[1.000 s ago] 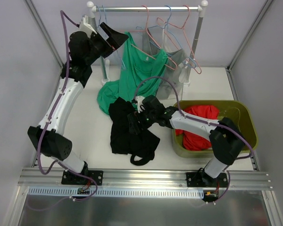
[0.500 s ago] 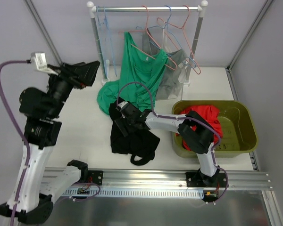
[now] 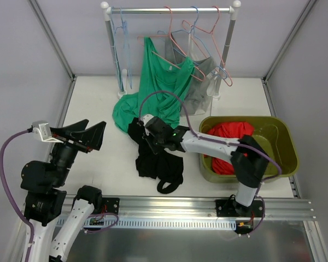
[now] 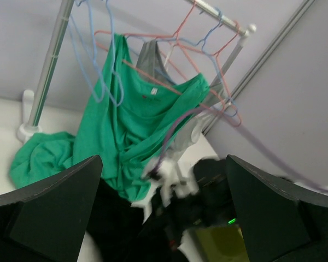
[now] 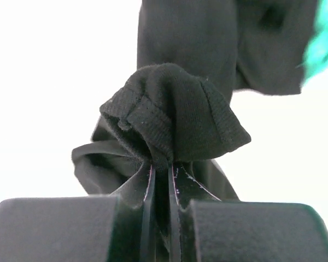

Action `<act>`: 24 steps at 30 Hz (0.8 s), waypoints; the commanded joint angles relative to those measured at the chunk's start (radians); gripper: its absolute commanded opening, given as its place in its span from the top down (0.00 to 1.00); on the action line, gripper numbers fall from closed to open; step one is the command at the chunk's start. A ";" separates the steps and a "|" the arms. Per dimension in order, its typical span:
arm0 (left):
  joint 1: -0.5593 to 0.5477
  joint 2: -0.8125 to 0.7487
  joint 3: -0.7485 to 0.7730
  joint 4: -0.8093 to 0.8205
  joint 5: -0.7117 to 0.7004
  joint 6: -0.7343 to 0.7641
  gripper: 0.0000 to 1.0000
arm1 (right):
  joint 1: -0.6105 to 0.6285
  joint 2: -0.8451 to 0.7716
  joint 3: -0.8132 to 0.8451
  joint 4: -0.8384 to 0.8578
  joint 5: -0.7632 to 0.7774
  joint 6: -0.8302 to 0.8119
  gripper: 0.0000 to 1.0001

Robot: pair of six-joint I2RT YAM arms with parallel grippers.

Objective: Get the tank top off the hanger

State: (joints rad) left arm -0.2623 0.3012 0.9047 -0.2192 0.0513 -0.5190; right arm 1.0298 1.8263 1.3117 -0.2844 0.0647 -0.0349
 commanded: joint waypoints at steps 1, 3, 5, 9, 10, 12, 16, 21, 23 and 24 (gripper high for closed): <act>-0.006 -0.056 -0.059 -0.114 0.004 0.068 0.01 | -0.014 -0.276 0.047 -0.013 -0.014 -0.033 1.00; -0.005 -0.077 -0.084 -0.178 0.018 0.102 0.01 | -0.025 -0.335 0.113 -0.062 0.018 -0.055 1.00; -0.005 -0.109 -0.096 -0.219 0.015 0.134 0.01 | -0.034 -0.403 0.173 -0.148 0.068 -0.095 1.00; -0.005 -0.161 -0.130 -0.293 -0.028 0.183 0.01 | -0.069 -0.487 0.357 -0.272 0.159 -0.170 1.00; -0.006 -0.189 -0.141 -0.305 -0.042 0.188 0.01 | -0.080 -0.493 0.462 -0.327 0.171 -0.187 1.00; -0.005 -0.223 -0.183 -0.307 -0.083 0.191 0.01 | -0.126 -0.489 0.581 -0.383 0.210 -0.224 1.00; -0.006 -0.292 -0.230 -0.313 -0.122 0.188 0.01 | -0.209 -0.457 0.883 -0.536 0.312 -0.279 1.00; -0.006 -0.301 -0.222 -0.322 -0.157 0.185 0.01 | -0.353 -0.588 0.776 -0.556 0.429 -0.264 1.00; -0.006 -0.333 -0.222 -0.325 -0.172 0.175 0.01 | -0.446 -0.666 0.701 -0.558 0.420 -0.234 1.00; -0.006 -0.336 -0.222 -0.325 -0.182 0.171 0.01 | -0.477 -0.689 0.619 -0.558 0.400 -0.220 1.00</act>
State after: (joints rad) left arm -0.2626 0.0105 0.6781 -0.5484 -0.0837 -0.3519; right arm 0.6380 1.1908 2.0476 -0.7933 0.4194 -0.2710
